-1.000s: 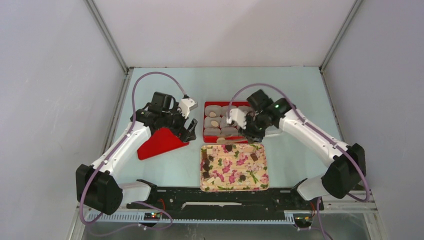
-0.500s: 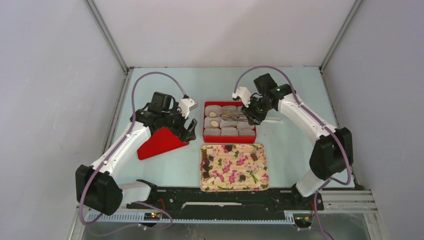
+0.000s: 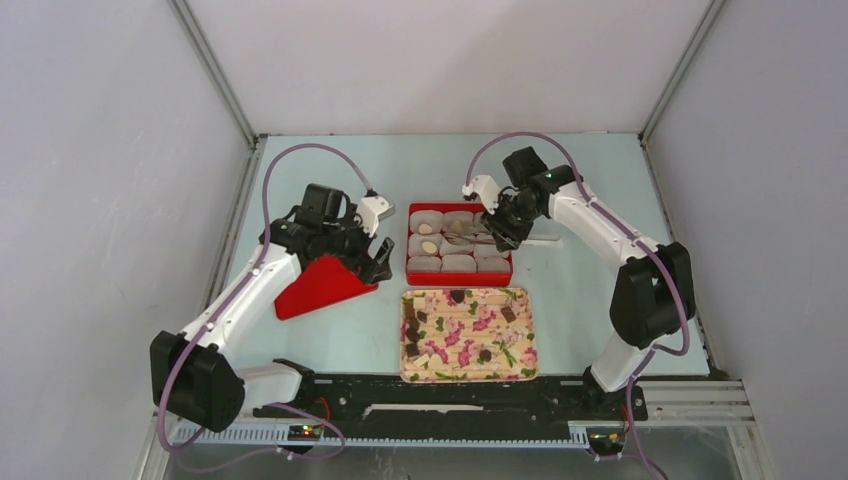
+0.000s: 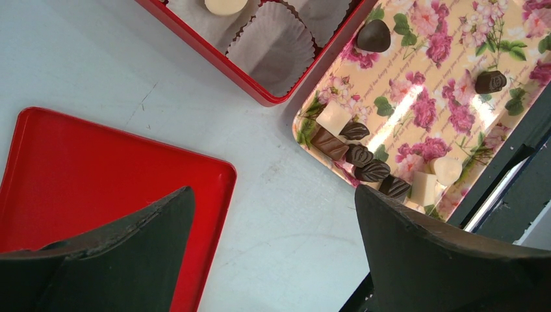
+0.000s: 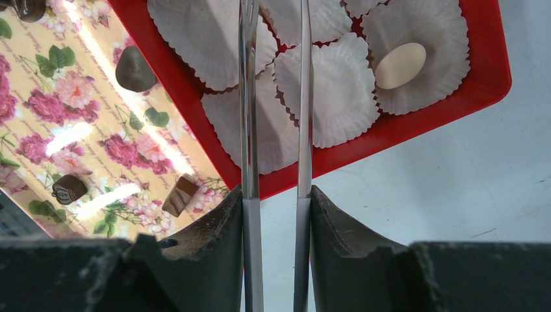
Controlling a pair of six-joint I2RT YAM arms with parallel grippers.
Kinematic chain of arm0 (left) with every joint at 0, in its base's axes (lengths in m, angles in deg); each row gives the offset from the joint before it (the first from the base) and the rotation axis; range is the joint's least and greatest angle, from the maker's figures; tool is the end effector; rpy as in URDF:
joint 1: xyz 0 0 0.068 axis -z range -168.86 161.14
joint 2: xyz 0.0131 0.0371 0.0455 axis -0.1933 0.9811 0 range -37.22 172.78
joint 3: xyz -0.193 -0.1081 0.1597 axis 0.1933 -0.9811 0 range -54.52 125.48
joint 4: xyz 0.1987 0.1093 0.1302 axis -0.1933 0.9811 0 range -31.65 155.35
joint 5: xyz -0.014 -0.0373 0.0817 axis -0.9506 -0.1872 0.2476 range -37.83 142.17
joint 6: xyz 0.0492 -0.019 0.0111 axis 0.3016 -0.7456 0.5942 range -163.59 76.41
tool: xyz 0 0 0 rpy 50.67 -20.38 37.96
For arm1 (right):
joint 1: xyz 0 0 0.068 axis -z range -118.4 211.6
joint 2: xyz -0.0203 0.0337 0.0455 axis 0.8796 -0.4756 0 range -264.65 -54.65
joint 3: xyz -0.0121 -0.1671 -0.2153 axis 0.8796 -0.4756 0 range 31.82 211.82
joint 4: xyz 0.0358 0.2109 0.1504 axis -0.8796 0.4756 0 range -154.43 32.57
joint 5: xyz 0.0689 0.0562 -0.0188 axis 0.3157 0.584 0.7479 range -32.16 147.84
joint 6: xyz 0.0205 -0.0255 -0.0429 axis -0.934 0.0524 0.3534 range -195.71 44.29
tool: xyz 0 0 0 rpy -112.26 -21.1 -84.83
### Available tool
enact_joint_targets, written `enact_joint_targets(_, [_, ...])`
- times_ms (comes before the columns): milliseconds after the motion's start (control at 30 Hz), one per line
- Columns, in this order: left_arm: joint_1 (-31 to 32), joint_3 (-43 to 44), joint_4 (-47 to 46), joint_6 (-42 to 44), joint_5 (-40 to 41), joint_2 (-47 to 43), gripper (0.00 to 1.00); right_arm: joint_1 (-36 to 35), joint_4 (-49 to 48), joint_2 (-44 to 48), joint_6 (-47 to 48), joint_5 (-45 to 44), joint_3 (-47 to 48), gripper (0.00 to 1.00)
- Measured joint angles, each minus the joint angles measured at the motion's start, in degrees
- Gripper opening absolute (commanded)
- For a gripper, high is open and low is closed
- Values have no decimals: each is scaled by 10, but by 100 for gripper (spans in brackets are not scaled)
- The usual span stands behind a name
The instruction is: Pack the chocolate
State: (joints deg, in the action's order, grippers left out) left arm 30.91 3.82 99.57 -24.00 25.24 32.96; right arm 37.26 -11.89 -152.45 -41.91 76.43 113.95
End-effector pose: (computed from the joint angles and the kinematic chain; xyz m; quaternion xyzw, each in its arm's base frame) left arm 0.2263 -0.0984 0.2860 0.3801 0.8437 -0.2214 0.3078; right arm 0.3124 0.1538 0.2666 -0.4976 0.8321 0.1427 0.1990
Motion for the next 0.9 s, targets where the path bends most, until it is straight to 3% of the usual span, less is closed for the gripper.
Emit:
enact_joint_targets(467, [0,0,0,0,0,0,98,1,6,-14,0,-10,0,26])
enact_joint_targets(900, [0,0,0,0,0,0,98,1,9,-16,0,-21,0,39])
